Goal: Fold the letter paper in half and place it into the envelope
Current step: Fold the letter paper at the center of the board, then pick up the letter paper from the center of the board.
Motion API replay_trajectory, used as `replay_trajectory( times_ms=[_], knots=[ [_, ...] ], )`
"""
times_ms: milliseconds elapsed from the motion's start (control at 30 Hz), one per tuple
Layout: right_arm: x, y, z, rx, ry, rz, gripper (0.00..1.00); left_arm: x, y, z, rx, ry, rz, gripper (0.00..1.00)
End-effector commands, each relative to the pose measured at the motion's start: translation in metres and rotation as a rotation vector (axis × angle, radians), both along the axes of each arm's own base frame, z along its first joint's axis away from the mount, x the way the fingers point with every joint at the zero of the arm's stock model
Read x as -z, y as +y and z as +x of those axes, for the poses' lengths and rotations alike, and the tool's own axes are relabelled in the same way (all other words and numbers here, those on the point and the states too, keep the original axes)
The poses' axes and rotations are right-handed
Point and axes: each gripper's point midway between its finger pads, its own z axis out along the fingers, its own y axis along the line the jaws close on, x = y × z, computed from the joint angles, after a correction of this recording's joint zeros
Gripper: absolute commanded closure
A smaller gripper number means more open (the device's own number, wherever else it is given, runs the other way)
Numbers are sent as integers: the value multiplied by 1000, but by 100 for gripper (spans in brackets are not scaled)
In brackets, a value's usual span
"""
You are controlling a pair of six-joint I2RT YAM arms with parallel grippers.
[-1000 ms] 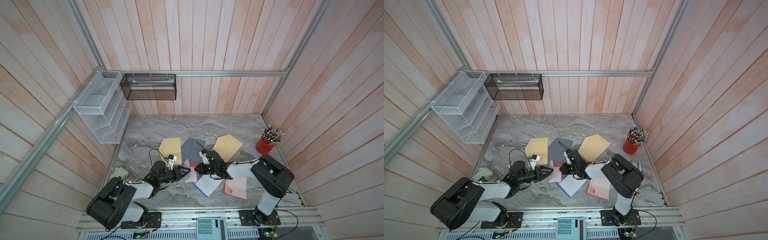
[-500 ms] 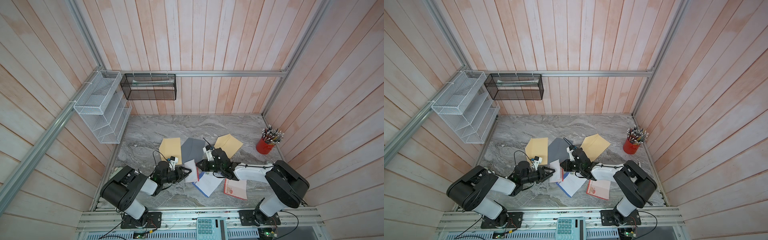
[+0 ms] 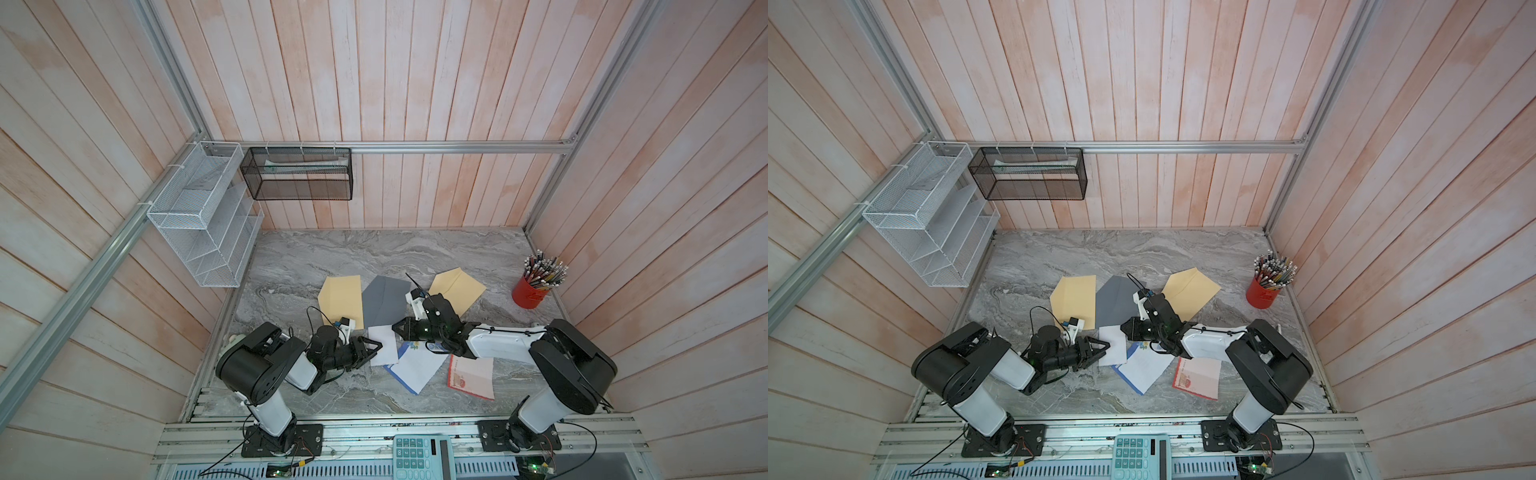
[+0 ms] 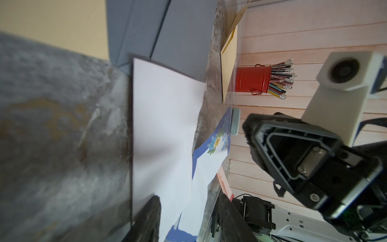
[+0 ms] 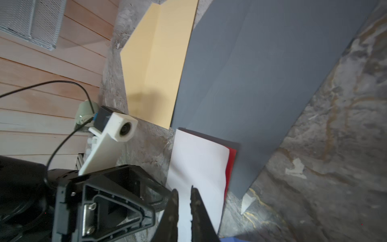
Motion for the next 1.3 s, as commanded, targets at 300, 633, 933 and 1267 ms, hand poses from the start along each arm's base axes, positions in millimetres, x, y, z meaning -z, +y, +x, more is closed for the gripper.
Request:
replay_trajectory(
  times_ms=[300, 633, 933, 1267],
  knots=[
    [40, 2, -5, -32, 62, -78, 87, -27, 8, 10, -12, -77, 76, 52],
    [52, -5, -9, -14, 87, -104, 87, -5, 33, 14, -44, -84, 289, 53],
    [58, -6, -10, -11, 101, -106, 87, 5, 27, 20, -11, -81, 297, 55],
    [65, -5, -12, -14, 119, -102, 88, 5, 19, 17, 21, -82, 243, 59]
  ],
)
